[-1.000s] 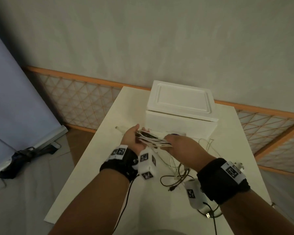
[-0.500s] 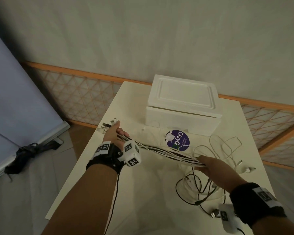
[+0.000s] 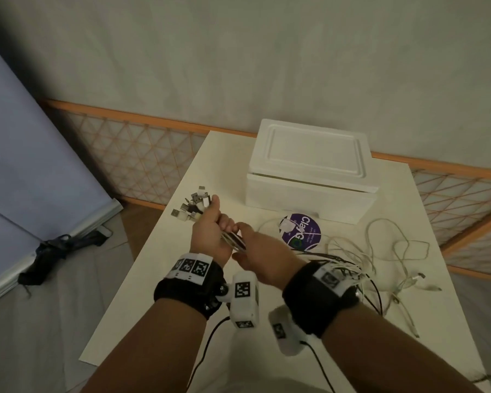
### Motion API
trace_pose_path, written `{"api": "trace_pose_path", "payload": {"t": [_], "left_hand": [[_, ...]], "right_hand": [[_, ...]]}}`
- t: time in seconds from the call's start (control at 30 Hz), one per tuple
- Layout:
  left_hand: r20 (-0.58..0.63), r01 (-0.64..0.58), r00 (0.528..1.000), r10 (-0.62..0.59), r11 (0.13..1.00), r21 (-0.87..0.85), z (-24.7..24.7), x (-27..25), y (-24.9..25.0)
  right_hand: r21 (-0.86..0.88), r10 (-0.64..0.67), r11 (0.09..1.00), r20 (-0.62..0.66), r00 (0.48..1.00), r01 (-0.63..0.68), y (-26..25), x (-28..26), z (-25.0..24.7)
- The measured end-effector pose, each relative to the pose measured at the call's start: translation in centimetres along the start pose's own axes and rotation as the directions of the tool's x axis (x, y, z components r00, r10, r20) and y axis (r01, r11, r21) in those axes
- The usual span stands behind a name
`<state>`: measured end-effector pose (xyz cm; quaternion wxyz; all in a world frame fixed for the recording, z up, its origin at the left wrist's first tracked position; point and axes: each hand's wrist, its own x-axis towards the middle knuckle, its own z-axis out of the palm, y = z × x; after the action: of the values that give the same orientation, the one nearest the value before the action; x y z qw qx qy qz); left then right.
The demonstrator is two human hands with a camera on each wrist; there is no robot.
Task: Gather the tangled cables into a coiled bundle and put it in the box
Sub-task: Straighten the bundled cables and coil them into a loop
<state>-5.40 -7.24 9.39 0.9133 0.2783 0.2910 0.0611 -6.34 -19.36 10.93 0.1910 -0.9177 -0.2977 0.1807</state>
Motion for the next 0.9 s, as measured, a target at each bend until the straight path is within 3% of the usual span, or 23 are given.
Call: {"api": "trace_pose_path", "payload": {"t": [0.2,0.37,0.57,0.63,0.73,0.77,0.83,0.9], "left_hand": [[-0.067,-0.012,0.998,0.01,0.999,-0.034,-5.6,0.8,2.6],[-0.158,-0.041,0.987,0.029,0.996,-0.074,-9.1,1.6,4.6],[-0.179,-0.016,0.984,0.001,0.996,-0.085,-10.2,2.7,5.4],[-0.145,0.015,0.989,-0.021,0.999,-0.047,-10.1,2.9,4.7],[-0.089,0.045,0.995,-0.045,0.999,-0.001,-9.5,2.7,3.6],[-0.068,0.049,0.997,-0.048,0.999,0.006,-9.1,2.5,3.3],[-0.022,0.052,0.998,-0.051,0.999,0.013,-7.9,2.1,2.7],[0.033,0.053,0.998,-0.054,0.998,0.024,-6.5,1.7,1.9]], "right_hand": [[-0.251,0.073,0.966,0.032,0.997,-0.063,4.5,-1.9,5.2],[-0.311,0.252,0.923,0.047,0.967,-0.225,9.5,-5.5,5.5],[-0.302,0.405,0.849,-0.153,0.901,-0.433,12.6,-8.7,2.9],[-0.3,0.46,0.838,-0.059,0.886,-0.455,13.1,-8.8,2.4],[-0.207,0.508,0.86,0.248,0.825,-0.467,11.5,-8.1,0.5],[-0.153,0.464,0.886,0.254,0.849,-0.438,10.4,-7.6,-0.3],[-0.016,0.295,0.956,0.078,0.952,-0.294,7.3,-5.8,-1.1],[0.114,0.148,0.984,-0.09,0.985,-0.138,3.8,-3.2,-0.8]]}}
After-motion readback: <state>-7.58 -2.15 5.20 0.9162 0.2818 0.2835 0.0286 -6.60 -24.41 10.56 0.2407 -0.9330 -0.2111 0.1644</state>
